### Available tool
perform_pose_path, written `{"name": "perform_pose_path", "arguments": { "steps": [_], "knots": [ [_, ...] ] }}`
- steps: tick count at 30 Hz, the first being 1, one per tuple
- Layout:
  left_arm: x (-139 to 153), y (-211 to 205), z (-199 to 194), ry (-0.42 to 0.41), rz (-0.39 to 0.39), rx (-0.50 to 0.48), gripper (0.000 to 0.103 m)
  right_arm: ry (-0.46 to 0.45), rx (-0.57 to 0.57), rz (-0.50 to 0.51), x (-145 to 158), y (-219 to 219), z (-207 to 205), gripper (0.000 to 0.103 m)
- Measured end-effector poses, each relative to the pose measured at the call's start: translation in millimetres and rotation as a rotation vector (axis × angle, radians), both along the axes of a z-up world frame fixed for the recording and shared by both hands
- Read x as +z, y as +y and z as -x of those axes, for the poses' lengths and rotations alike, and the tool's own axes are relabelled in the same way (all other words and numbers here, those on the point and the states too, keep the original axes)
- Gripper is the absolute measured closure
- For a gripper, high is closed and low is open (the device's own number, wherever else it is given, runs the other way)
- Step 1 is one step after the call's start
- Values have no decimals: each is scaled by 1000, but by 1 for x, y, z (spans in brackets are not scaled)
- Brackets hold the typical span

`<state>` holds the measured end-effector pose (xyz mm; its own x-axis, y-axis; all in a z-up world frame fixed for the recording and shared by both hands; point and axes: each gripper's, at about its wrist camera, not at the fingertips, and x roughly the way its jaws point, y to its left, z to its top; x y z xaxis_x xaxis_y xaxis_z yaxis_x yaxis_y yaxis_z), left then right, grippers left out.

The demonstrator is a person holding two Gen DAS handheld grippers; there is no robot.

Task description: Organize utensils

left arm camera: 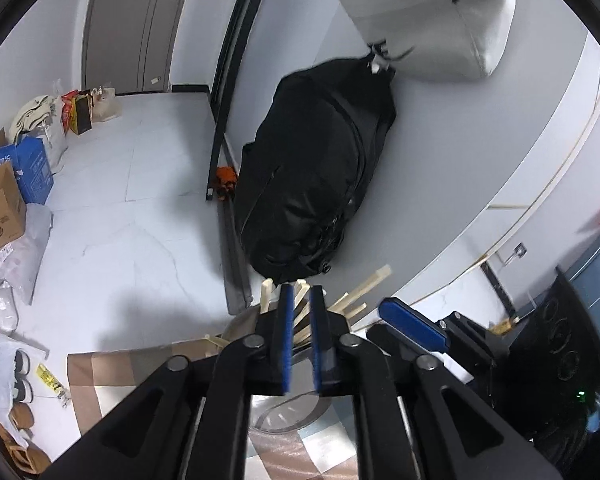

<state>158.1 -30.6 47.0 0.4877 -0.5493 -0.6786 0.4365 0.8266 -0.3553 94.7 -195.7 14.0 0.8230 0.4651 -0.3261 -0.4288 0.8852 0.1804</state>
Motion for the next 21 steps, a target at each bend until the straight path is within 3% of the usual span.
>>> {"name": "perform_pose_path", "arguments": {
  "steps": [1,3,8,11,16,21],
  "knots": [
    [3,2,3,-12,7,12,77,11,11,-10,0,-3,3,70],
    [6,6,11,-38,17,36,65,4,11,-11,2,-6,12,69],
    [9,9,27,-60,1,95,64,6,4,-29,5,-10,28,60],
    [10,11,43,-92,-8,149,64,-7,-14,-44,9,-14,41,47],
    [13,15,67,-167,-33,251,45,-54,-41,-60,17,-20,65,28],
    [17,18,95,-237,-61,324,42,-98,-60,-74,24,-21,89,21]
  ]
}}
